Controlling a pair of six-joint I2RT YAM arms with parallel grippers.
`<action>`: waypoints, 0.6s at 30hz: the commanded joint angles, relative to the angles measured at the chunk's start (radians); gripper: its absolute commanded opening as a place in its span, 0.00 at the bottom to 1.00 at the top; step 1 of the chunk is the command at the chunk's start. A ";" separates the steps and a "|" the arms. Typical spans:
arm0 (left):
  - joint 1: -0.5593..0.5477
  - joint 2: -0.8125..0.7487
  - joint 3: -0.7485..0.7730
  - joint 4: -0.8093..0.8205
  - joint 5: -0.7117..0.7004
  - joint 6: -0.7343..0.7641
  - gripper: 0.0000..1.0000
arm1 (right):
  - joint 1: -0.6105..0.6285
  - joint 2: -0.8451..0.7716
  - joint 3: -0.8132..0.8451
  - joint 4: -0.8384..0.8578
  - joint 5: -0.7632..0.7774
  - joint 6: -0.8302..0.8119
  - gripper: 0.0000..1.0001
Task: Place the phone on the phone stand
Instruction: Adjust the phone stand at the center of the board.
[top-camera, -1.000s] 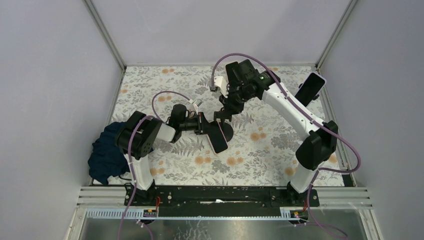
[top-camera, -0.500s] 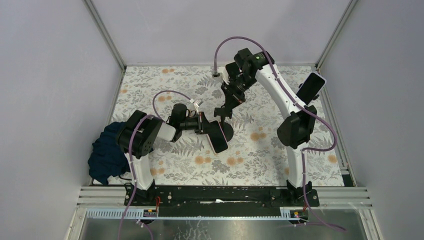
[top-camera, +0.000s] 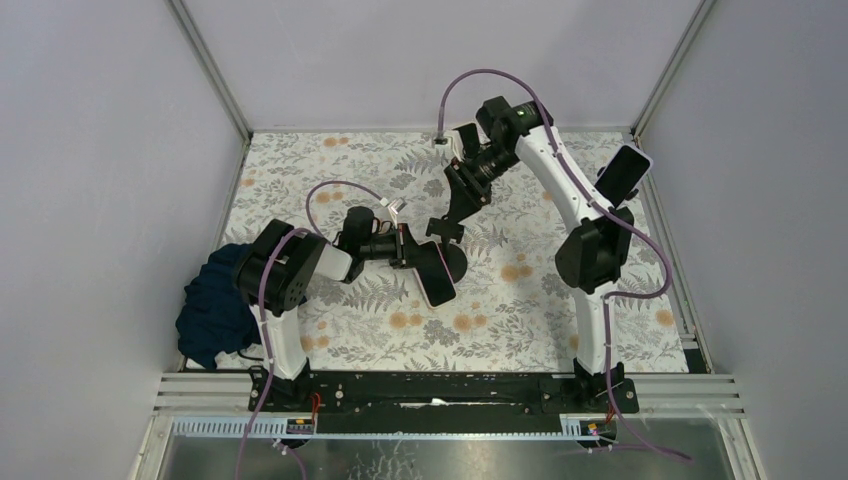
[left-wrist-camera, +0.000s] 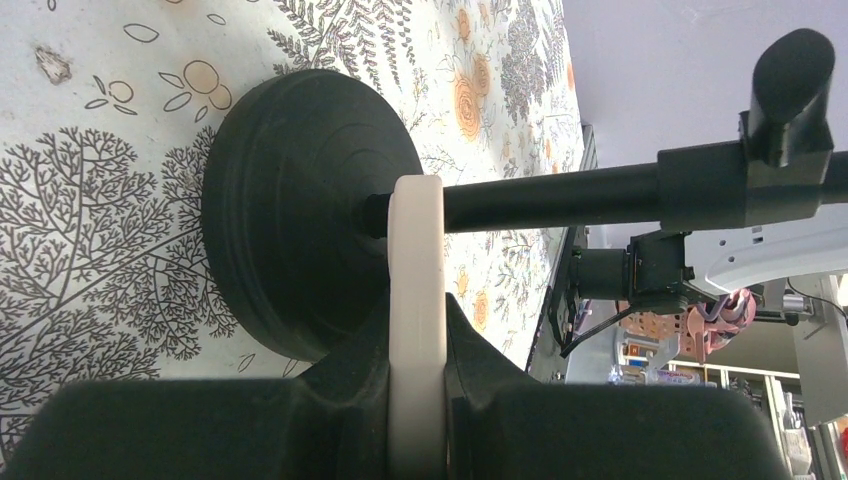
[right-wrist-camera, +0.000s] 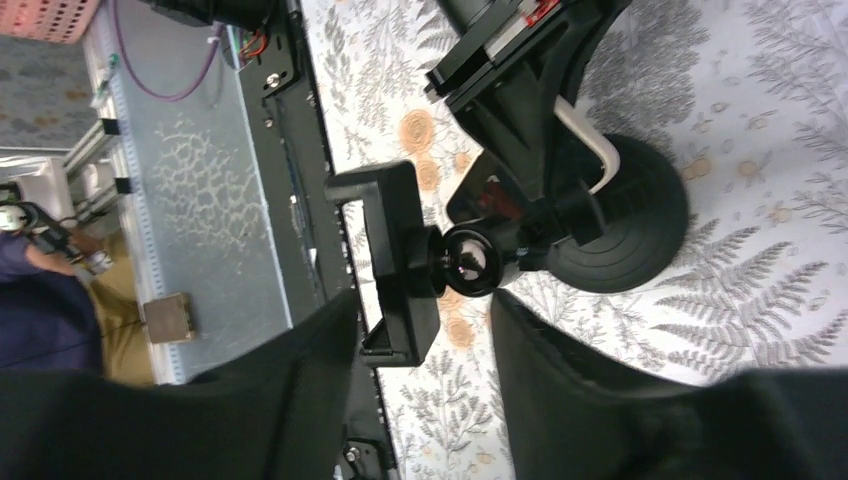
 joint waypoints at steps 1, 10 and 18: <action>0.006 0.049 -0.016 -0.138 -0.163 0.139 0.00 | -0.010 -0.091 0.080 0.070 0.033 0.079 0.65; 0.001 0.048 -0.047 -0.067 -0.165 0.092 0.00 | -0.015 -0.586 -0.545 0.568 0.151 0.134 0.73; -0.023 0.040 -0.071 0.001 -0.188 0.041 0.00 | -0.015 -0.842 -1.230 1.200 0.181 0.297 0.40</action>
